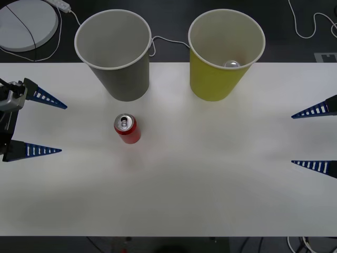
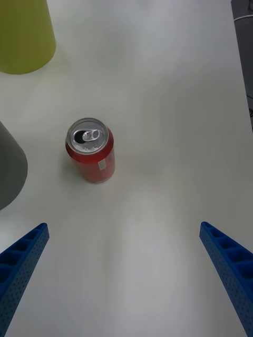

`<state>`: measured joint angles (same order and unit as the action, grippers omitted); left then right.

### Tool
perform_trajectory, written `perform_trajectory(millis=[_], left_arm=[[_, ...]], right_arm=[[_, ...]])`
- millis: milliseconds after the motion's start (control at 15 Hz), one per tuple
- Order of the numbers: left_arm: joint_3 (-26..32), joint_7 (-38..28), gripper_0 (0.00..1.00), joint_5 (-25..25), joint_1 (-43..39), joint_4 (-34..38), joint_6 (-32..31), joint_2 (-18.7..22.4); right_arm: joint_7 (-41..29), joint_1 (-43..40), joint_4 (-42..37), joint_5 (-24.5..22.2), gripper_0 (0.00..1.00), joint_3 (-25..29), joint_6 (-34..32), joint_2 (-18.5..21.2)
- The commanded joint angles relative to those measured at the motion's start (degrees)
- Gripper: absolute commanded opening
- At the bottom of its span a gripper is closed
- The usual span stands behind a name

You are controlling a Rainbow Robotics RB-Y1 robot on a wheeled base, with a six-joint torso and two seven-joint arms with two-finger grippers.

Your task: Put the can into the green bin and the plastic bottle into the gray bin

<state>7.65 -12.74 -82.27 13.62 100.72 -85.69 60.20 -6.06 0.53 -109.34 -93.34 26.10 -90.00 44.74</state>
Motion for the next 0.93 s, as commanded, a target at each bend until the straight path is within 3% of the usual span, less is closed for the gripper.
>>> perform_trajectory(millis=[67, 533, 933], left_arm=[[0.0, 0.0, 1.0, 0.0, 0.0, 0.0, 0.0, 0.0], [-0.97, -0.18, 1.0, 0.44, -0.35, -1.67, -0.18, 0.79], [-4.75, 2.81, 1.0, 8.17, -0.44, -8.88, 4.13, 0.79]], right_arm=[[0.0, 0.0, 0.0, 0.0, 1.0, 0.0, 0.0, 0.0], [0.0, 0.0, 0.0, 0.0, 1.0, 0.0, 0.0, 0.0], [0.0, 0.0, 0.0, 0.0, 1.0, 0.0, 0.0, 0.0]])
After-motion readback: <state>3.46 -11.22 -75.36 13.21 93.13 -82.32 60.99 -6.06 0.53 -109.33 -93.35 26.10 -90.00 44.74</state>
